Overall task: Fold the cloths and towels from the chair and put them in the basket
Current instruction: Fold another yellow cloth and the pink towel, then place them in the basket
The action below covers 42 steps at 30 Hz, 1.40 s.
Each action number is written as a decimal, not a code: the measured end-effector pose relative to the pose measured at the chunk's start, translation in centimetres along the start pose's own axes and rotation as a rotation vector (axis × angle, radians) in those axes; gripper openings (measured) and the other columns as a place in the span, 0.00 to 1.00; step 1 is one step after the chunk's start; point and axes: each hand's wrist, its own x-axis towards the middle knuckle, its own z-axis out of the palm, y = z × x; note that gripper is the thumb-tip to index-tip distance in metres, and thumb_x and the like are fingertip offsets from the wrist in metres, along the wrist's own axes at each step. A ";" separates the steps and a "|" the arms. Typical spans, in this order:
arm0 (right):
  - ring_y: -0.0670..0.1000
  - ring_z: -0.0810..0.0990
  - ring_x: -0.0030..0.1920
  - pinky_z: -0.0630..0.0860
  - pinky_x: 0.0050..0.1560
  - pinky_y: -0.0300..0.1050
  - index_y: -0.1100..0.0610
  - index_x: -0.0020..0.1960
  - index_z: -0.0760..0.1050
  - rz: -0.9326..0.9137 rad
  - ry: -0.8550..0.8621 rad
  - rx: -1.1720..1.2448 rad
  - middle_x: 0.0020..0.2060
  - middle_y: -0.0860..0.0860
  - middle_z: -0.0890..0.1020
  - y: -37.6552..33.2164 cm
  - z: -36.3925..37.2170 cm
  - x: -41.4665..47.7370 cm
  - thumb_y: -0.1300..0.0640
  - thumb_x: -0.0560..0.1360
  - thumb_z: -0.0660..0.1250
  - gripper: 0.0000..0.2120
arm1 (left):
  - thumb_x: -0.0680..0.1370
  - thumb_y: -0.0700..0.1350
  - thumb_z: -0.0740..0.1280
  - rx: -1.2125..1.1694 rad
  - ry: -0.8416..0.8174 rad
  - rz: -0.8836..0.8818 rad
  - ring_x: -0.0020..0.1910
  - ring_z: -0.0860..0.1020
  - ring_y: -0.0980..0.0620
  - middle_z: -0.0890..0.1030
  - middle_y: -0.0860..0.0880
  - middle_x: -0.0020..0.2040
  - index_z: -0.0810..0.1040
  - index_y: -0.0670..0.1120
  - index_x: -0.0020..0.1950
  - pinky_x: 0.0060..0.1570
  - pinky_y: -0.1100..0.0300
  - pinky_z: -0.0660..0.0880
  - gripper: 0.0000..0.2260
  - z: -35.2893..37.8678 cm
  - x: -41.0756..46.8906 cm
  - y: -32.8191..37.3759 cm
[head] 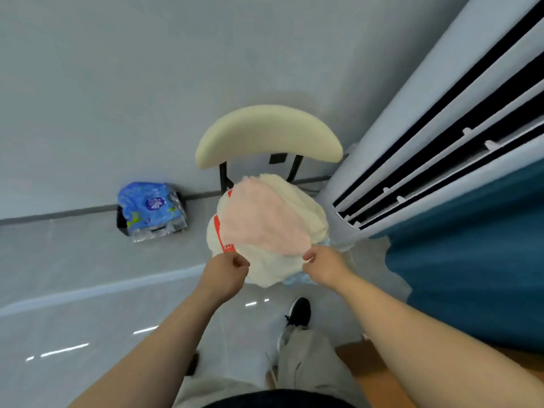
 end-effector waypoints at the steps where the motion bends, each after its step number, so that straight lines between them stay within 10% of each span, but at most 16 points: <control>1: 0.55 0.79 0.58 0.76 0.61 0.46 0.54 0.59 0.78 0.009 -0.015 -0.015 0.58 0.54 0.81 1.0 -0.4 1.4 0.60 0.74 0.67 0.14 | 0.74 0.44 0.66 -0.013 0.001 -0.051 0.44 0.83 0.49 0.84 0.53 0.41 0.80 0.50 0.40 0.49 0.53 0.79 0.05 1.1 -0.2 0.2; 13: 0.55 0.70 0.65 0.69 0.62 0.49 0.50 0.68 0.71 -0.401 0.018 -0.626 0.64 0.51 0.72 9.9 5.1 18.9 0.56 0.76 0.64 0.20 | 0.78 0.45 0.65 -0.130 0.134 -0.016 0.45 0.80 0.58 0.81 0.59 0.45 0.79 0.54 0.50 0.40 0.65 0.72 0.05 13.3 8.5 -2.9; 19: 0.56 0.67 0.65 0.66 0.63 0.53 0.49 0.67 0.69 -0.658 0.349 -0.796 0.65 0.51 0.70 11.7 12.0 23.5 0.39 0.72 0.67 0.27 | 0.77 0.45 0.66 -0.306 0.298 0.019 0.45 0.82 0.56 0.83 0.56 0.45 0.80 0.54 0.49 0.43 0.57 0.76 0.06 20.0 14.1 -7.9; 28: 0.57 0.75 0.58 0.67 0.53 0.51 0.51 0.59 0.75 -0.797 0.512 -0.686 0.57 0.52 0.78 12.3 12.3 25.1 0.56 0.81 0.54 0.13 | 0.76 0.43 0.67 -0.365 0.552 0.115 0.44 0.83 0.56 0.81 0.59 0.49 0.78 0.55 0.52 0.43 0.55 0.77 0.07 27.3 11.3 -11.8; 33: 0.58 0.80 0.52 0.72 0.47 0.51 0.47 0.57 0.75 -0.827 0.525 -0.387 0.51 0.50 0.81 9.8 9.0 20.5 0.43 0.78 0.58 0.13 | 0.76 0.42 0.66 -0.272 0.640 0.065 0.41 0.83 0.57 0.82 0.56 0.49 0.77 0.52 0.53 0.37 0.62 0.75 0.08 28.8 4.8 -11.0; 37: 0.60 0.79 0.52 0.68 0.46 0.48 0.49 0.50 0.73 -0.983 0.506 -0.310 0.50 0.53 0.80 7.0 4.6 12.3 0.54 0.78 0.57 0.07 | 0.74 0.44 0.69 -0.186 0.784 0.153 0.50 0.81 0.54 0.81 0.58 0.53 0.77 0.52 0.55 0.55 0.54 0.77 0.10 26.8 0.2 -8.2; 42: 0.61 0.79 0.51 0.75 0.51 0.52 0.53 0.49 0.73 -1.222 0.472 -0.094 0.51 0.58 0.82 4.8 2.2 2.0 0.51 0.82 0.53 0.12 | 0.75 0.50 0.71 -0.259 0.890 0.230 0.51 0.79 0.60 0.76 0.58 0.60 0.70 0.50 0.69 0.55 0.58 0.74 0.24 26.0 -6.0 -5.2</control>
